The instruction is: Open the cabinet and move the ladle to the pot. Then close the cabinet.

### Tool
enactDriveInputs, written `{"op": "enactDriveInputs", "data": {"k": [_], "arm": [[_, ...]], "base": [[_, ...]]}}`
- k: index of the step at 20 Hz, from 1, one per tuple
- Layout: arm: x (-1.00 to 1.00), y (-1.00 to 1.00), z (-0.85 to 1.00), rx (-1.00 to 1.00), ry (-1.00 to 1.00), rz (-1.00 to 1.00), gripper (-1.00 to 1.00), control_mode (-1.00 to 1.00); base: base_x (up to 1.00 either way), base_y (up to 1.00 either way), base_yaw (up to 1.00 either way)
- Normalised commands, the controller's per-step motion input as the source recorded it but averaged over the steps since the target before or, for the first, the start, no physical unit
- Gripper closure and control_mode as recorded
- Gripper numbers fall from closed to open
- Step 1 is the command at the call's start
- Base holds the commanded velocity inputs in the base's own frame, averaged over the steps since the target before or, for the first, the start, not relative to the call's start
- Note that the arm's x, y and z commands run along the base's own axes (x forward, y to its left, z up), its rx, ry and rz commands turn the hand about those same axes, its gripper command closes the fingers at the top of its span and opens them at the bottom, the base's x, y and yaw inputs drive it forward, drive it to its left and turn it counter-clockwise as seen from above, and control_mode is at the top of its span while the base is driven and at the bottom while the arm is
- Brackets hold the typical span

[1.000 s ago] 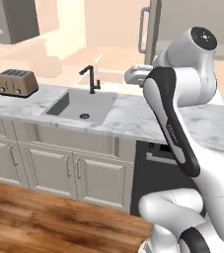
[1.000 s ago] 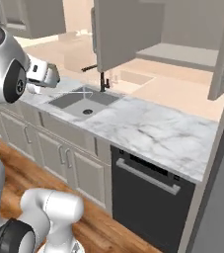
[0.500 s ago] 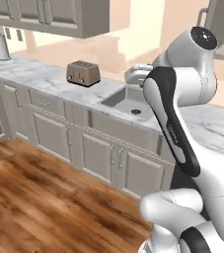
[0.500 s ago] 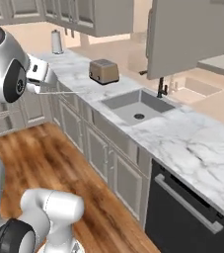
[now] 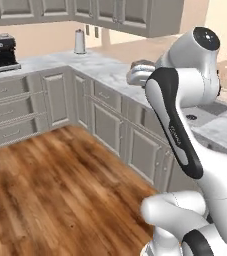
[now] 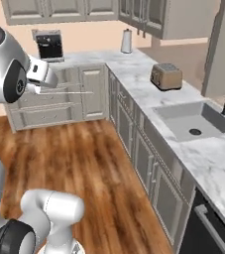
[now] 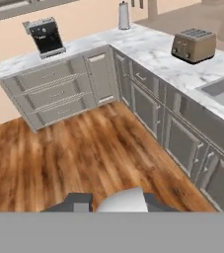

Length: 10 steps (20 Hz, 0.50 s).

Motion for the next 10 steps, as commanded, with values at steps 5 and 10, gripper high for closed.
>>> {"op": "enactDriveInputs", "data": {"k": [5,10], "arm": [[0.0,0.0,0.0,0.0,0.0,0.0,1.0,1.0],[0.0,0.0,0.0,0.0,0.0,0.0,1.0,1.0]], "base": [[-0.01,0.21,0.57],[-0.01,0.22,0.58]]}}
